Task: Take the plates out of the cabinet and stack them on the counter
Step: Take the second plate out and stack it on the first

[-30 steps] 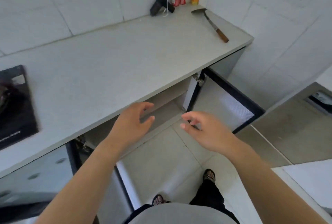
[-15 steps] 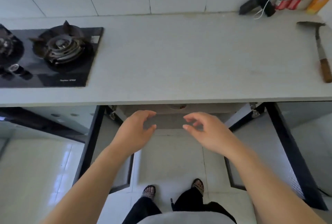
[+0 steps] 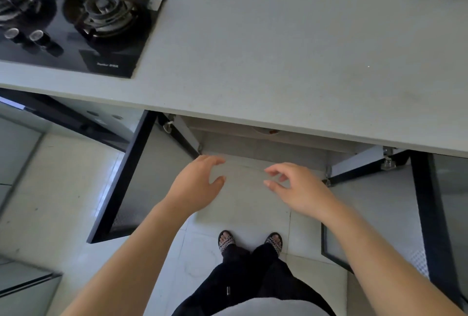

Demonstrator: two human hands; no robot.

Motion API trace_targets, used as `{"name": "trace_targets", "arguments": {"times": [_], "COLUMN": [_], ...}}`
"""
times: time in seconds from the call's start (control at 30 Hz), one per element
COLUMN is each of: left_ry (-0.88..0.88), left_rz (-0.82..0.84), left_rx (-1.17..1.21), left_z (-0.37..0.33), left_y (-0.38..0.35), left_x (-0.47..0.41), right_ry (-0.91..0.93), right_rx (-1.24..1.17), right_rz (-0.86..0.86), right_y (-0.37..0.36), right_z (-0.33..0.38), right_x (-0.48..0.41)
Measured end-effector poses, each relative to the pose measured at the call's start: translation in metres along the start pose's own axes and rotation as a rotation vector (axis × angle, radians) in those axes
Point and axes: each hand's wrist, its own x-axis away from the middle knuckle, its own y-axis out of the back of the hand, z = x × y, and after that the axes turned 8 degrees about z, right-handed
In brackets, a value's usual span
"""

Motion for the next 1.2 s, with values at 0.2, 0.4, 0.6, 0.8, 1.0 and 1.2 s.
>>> {"name": "trace_targets", "arguments": {"times": [0.2,0.4,0.6,0.8,1.0,1.2], "left_ry": [-0.018,-0.06,-0.102,-0.236,-0.292,-0.204], "left_rz": [0.023,0.011,-0.078,-0.199,-0.33,-0.302], "left_rx": [0.019,-0.003,-0.062,-0.1,-0.145,-0.299], "left_z": [0.026,0.053,0.086,0.123,0.151,0.15], "left_y": [-0.012,-0.047,-0.107,-0.17,-0.233,-0.257], "left_x": [-0.014,-0.07,-0.154,-0.258,-0.362,-0.413], "right_ry": [-0.014,-0.001,0.02,0.084,0.107,0.205], "right_rx": [0.038,0.068,0.107,0.194,0.25,0.239], "right_rz": [0.018,-0.006,-0.071,-0.232,-0.345,-0.561], "right_y": [-0.011,-0.035,-0.059,-0.086,-0.11,-0.101], "right_z": [-0.003,-0.034,-0.101,-0.184,-0.257,-0.283], "right_x": [-0.017,-0.067,-0.142,-0.229,-0.301,-0.324]}}
